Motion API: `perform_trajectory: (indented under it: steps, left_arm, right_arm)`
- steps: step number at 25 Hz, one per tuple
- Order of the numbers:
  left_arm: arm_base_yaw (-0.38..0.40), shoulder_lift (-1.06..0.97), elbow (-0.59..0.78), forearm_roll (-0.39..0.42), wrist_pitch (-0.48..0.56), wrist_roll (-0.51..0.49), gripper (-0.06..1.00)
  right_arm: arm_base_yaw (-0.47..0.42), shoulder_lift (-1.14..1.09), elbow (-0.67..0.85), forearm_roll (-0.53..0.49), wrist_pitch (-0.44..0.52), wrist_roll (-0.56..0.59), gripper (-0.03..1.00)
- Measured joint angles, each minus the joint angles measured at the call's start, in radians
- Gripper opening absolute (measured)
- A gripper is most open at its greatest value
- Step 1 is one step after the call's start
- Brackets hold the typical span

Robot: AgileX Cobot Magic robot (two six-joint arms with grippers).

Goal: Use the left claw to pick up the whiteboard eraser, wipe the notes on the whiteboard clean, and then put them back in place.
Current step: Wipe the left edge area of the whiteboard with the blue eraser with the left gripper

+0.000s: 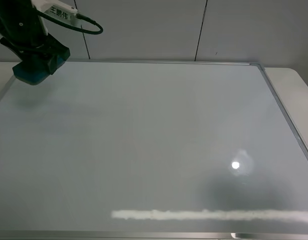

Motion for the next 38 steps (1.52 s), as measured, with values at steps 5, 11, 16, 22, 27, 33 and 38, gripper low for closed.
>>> perform_trajectory:
  steps: [5, 11, 16, 22, 27, 33, 38]
  left_arm:
    - [0.058, -0.106, 0.209, -0.022, -0.082, -0.061, 0.55]
    - [0.070, -0.153, 0.416, -0.088, -0.263, -0.134, 0.55]
    - [0.070, -0.143, 0.559, -0.122, -0.494, -0.156, 0.55]
    - [0.070, -0.073, 0.616, -0.125, -0.598, -0.151, 0.55]
    - [0.070, -0.025, 0.620, -0.126, -0.628, -0.142, 0.55]
    - [0.070, -0.022, 0.620, -0.133, -0.639, -0.140, 0.55]
    - [0.070, -0.022, 0.620, -0.138, -0.640, -0.140, 0.57]
  right_arm:
    - [0.000, 0.000, 0.000, 0.000, 0.000, 0.000, 0.99]
    - [0.000, 0.000, 0.000, 0.000, 0.000, 0.000, 0.99]
    - [0.000, 0.000, 0.000, 0.000, 0.000, 0.000, 0.99]
    - [0.000, 0.000, 0.000, 0.000, 0.000, 0.000, 0.99]
    - [0.000, 0.000, 0.000, 0.000, 0.000, 0.000, 0.99]
    - [0.000, 0.000, 0.000, 0.000, 0.000, 0.000, 0.99]
    - [0.000, 0.000, 0.000, 0.000, 0.000, 0.000, 0.99]
